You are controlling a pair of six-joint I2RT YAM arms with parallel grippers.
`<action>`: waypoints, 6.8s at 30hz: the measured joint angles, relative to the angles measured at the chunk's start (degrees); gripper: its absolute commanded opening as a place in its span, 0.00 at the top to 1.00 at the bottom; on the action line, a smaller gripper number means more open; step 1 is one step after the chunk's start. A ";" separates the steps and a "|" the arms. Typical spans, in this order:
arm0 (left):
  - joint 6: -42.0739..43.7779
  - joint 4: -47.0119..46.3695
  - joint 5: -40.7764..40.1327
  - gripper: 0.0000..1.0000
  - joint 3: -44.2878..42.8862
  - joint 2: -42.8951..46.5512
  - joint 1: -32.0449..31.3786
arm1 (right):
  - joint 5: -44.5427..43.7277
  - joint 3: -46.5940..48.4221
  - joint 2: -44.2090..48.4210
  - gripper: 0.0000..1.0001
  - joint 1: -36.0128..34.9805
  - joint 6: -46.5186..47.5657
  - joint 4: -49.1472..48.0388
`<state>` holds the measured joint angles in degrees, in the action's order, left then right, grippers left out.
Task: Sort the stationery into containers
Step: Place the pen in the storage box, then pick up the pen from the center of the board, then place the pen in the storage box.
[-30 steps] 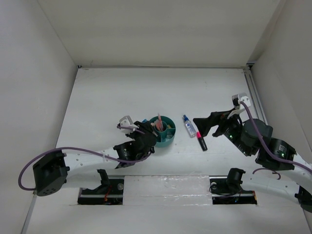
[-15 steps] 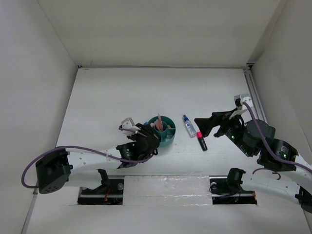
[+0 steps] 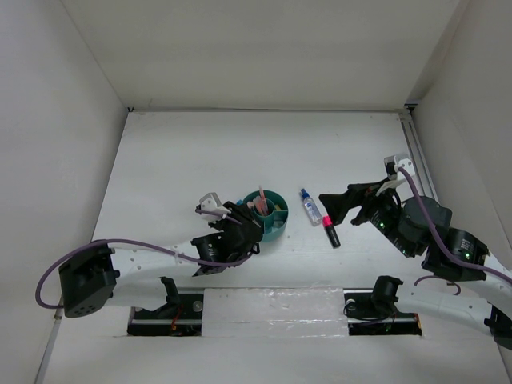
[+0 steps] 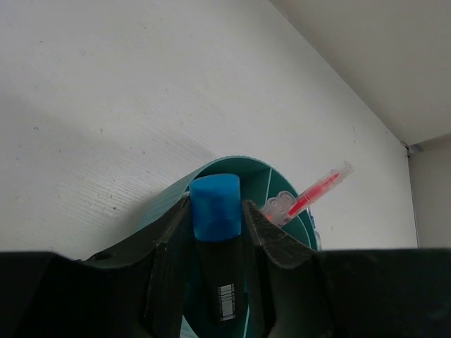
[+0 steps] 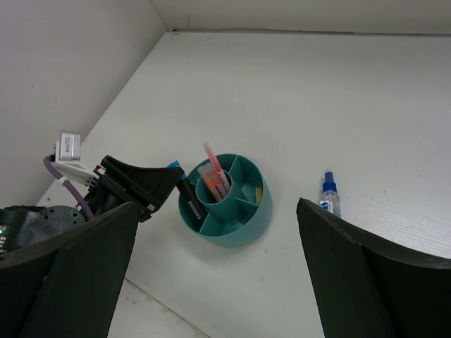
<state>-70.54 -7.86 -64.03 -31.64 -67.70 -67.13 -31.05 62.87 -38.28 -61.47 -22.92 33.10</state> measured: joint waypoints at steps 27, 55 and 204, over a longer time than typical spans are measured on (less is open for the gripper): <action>-8.04 25.24 -2.27 0.00 -14.01 6.08 -5.51 | 9.97 -13.84 -9.94 0.00 10.86 -8.09 -0.79; -3.89 45.53 9.57 0.00 -10.03 33.46 -5.51 | 23.32 -34.51 -22.71 0.10 30.38 -15.52 -12.22; 8.59 57.83 12.00 0.00 -23.04 33.62 -3.23 | 30.10 -8.61 -46.73 1.00 3.15 19.71 -49.27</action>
<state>-61.95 49.98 -52.03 -54.68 -34.09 -70.37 -0.95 54.26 -85.01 -58.33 -3.20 -16.16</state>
